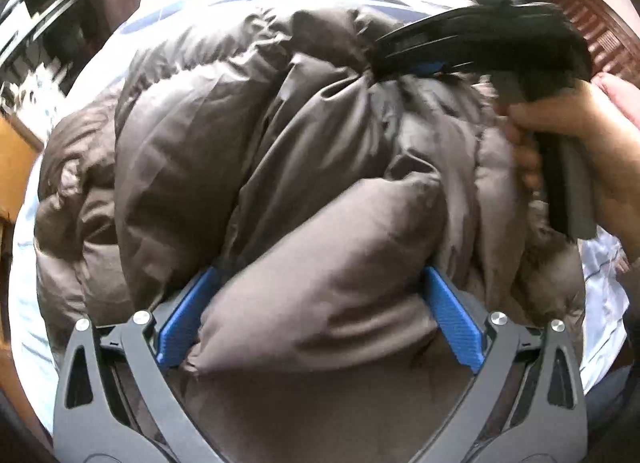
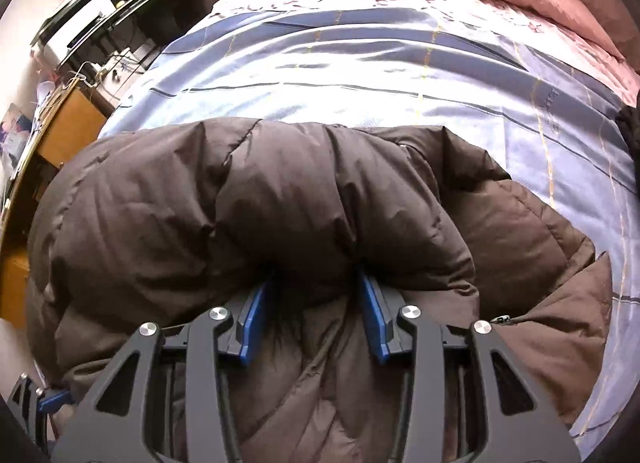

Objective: Fold large clothes

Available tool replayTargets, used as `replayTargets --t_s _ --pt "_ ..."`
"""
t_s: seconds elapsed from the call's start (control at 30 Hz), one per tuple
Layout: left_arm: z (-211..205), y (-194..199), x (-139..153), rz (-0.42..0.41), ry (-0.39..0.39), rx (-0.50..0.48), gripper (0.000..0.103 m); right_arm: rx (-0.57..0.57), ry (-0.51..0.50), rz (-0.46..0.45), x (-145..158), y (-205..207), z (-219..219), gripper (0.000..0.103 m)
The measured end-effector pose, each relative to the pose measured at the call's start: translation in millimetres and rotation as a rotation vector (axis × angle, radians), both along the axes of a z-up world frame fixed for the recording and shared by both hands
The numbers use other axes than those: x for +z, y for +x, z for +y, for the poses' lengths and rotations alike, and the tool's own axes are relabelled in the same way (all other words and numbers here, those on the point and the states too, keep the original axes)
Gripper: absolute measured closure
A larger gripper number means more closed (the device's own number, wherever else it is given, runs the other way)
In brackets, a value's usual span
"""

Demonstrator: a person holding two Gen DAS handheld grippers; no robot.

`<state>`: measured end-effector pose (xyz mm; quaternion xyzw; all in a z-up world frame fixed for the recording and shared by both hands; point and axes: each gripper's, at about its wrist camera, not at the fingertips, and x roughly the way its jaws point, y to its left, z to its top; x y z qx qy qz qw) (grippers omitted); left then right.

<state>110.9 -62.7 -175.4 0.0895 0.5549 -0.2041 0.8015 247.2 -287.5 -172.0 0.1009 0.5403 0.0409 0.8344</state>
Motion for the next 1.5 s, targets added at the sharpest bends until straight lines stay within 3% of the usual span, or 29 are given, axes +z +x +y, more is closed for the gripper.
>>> replayTargets --t_s 0.07,0.13,0.27,0.33,0.47,0.57,0.67,0.7,0.8,0.87,0.93,1.1,1.2,1.27,1.37,1.5 --pt "8.6 3.1 7.3 0.04 -0.057 0.042 0.002 -0.008 0.018 -0.027 17.6 -18.6 -6.2 0.058" --pt "20.7 4.1 15.8 0.067 -0.144 0.07 0.002 0.029 0.009 -0.118 43.5 -35.5 4.7 0.058" --pt "34.3 5.2 14.8 0.101 -0.182 0.109 0.002 0.188 0.0 -0.199 74.7 -37.9 63.7 0.058" --pt "34.5 5.9 10.6 0.097 -0.157 0.108 0.002 0.253 -0.04 -0.173 66.9 -23.4 91.9 0.058" --pt "29.9 11.6 3.6 0.046 -0.088 0.07 0.002 0.261 -0.137 -0.041 10.1 20.0 126.5 0.056" --pt "28.1 14.7 4.5 0.026 -0.075 0.06 0.002 0.257 -0.133 -0.033 11.3 22.5 125.0 0.056" --pt "42.8 17.1 20.5 0.051 -0.197 0.096 0.002 0.203 0.0 -0.127 55.9 -17.5 93.9 0.055" --pt "46.9 16.1 30.3 0.048 -0.241 0.096 0.002 0.196 -0.001 -0.148 64.1 -28.8 89.2 0.054" --pt "57.1 6.6 61.2 -0.039 -0.298 0.085 0.002 0.162 -0.161 -0.203 86.7 -98.5 63.3 0.05" --pt "56.2 2.4 69.9 -0.117 -0.246 0.083 0.002 0.139 -0.201 -0.186 81.1 -129.4 49.9 0.05" --pt "47.3 1.1 65.6 -0.162 -0.127 0.071 0.002 0.125 -0.208 -0.139 61.8 -155.4 38.0 0.05" --pt "45.9 15.2 3.0 0.003 0.009 0.085 0.008 0.116 -0.231 -0.025 -8.2 -156.8 33.9 0.05" --pt "48.8 18.2 -3.7 -0.001 0.035 0.089 0.006 0.106 -0.234 -0.003 -25.4 -144.4 37.0 0.046" --pt "52.1 19.5 4.0 -0.01 0.004 0.109 0.007 0.071 -0.208 -0.012 -16.9 -145.6 33.9 0.046" --pt "56.5 10.4 30.0 -0.051 -0.055 0.122 0.007 -0.002 -0.17 -0.09 24.8 -167.8 27.3 0.045" --pt "68.8 -30.5 80.9 -0.12 -0.125 0.082 0.002 -0.112 -0.16 -0.257 102.4 -218.0 27.7 0.018"
